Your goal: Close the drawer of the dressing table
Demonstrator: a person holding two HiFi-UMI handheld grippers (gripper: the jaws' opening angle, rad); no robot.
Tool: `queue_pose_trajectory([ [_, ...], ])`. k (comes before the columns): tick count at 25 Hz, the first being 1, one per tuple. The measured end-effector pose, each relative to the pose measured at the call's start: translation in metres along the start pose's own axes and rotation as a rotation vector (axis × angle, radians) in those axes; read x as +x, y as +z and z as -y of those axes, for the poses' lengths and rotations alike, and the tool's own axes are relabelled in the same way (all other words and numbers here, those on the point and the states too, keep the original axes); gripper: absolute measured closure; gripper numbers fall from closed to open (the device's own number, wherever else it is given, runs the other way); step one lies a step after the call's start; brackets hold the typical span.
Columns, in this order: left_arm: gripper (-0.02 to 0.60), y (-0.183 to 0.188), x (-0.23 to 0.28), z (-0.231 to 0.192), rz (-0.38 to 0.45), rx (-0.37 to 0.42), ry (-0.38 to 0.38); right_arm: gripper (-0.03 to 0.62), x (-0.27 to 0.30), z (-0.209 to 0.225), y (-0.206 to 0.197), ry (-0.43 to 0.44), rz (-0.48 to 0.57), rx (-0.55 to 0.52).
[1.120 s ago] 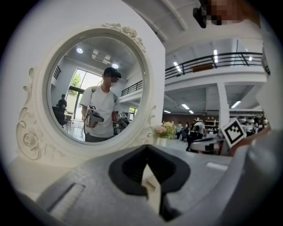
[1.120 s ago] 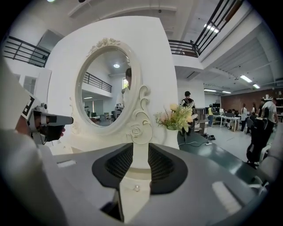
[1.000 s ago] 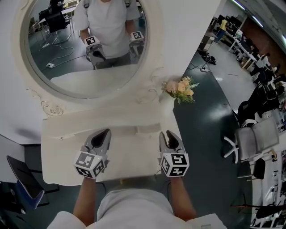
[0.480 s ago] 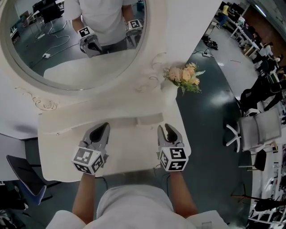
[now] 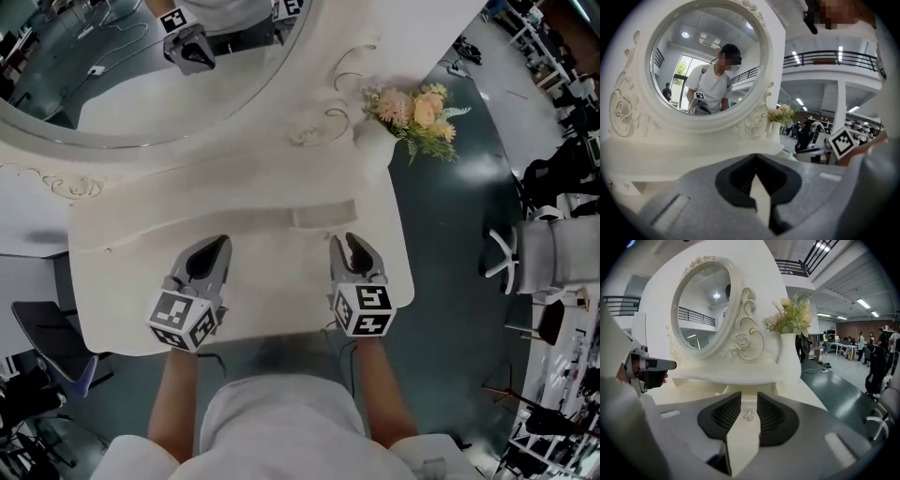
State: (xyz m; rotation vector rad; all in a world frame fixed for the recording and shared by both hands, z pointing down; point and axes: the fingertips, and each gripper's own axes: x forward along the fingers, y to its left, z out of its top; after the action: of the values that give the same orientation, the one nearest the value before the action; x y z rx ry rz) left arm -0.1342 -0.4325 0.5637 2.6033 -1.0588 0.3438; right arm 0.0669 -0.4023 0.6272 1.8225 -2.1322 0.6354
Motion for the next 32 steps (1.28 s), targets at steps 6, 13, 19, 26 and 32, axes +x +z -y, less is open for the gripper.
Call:
queue_pose_trajectory([
  [6,0.581,-0.031,0.02,-0.005,-0.052,-0.028,0.013,0.502,0.028,0.01,-0.034,0.018,-0.067,0.012],
  [13,0.581,-0.05,0.029,-0.011,-0.094,-0.037,0.029,0.502,0.05,0.007,-0.052,0.046,-0.102,0.015],
  [19,0.581,-0.054,0.033,-0.009,-0.114,-0.038,0.022,0.502,0.055,0.007,-0.052,0.049,-0.102,0.02],
  [26,0.581,-0.052,0.04,-0.001,-0.118,-0.03,-0.003,0.503,0.064,0.013,-0.046,0.031,-0.094,0.013],
  [32,0.581,-0.054,0.04,0.0,-0.128,-0.033,0.002,0.503,0.076,0.016,-0.04,0.033,-0.085,0.019],
])
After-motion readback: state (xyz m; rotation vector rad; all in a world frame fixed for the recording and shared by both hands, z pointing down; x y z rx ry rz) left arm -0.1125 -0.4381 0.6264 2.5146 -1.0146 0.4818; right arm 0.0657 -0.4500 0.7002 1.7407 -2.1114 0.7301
